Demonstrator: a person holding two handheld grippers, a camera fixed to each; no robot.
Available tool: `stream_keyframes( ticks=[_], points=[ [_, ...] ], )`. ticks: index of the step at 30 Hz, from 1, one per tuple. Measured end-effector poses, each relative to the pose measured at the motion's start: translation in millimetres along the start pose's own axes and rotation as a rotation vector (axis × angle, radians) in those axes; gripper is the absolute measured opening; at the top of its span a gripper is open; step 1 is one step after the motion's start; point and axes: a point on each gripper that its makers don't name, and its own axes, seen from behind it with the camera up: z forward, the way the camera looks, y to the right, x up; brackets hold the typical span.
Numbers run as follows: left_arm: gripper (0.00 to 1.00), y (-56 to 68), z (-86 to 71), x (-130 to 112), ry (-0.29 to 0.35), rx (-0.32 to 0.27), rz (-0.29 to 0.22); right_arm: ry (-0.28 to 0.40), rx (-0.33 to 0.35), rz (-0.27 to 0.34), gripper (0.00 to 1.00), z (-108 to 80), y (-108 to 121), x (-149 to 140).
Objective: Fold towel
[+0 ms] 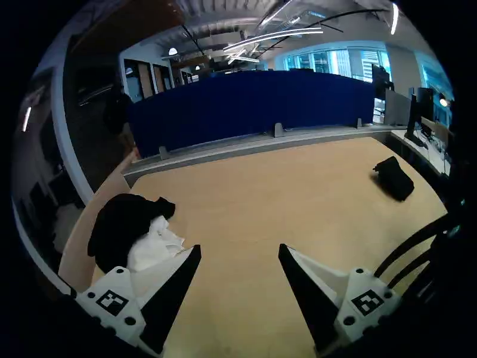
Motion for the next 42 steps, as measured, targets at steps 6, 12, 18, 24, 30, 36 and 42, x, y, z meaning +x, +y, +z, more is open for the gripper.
stream_keyframes(
  ticks=[6,12,18,24,30,36,42],
  points=[
    [0.97,-2.8,3.6,23,0.089,-0.007,-0.041,0.007,0.020,-0.021,1.00,-15.8,-37,4],
    [0.97,-10.6,0.9,49,0.195,-0.013,-0.090,0.003,0.027,-0.001,1.00,-18.4,-55,10],
    [0.97,-23.9,-10.5,79,0.334,-0.014,-0.129,0.001,0.024,0.036,1.00,-19.0,-66,13],
    [0.97,-36.7,-16.0,92,0.415,0.000,-0.150,-0.029,0.039,0.063,1.00,-16.4,-83,8],
    [0.97,-41.9,-9.6,93,0.442,0.028,-0.113,-0.050,0.034,0.057,1.00,-14.9,-90,4],
    [0.96,-43.7,-5.0,96,0.497,0.044,-0.079,-0.090,0.039,0.028,1.00,-13.2,-95,-3],
    [0.97,-54.0,-3.7,91,0.557,0.089,-0.061,-0.118,0.042,-0.006,1.00,-4.5,-99,-11]
  ],
)
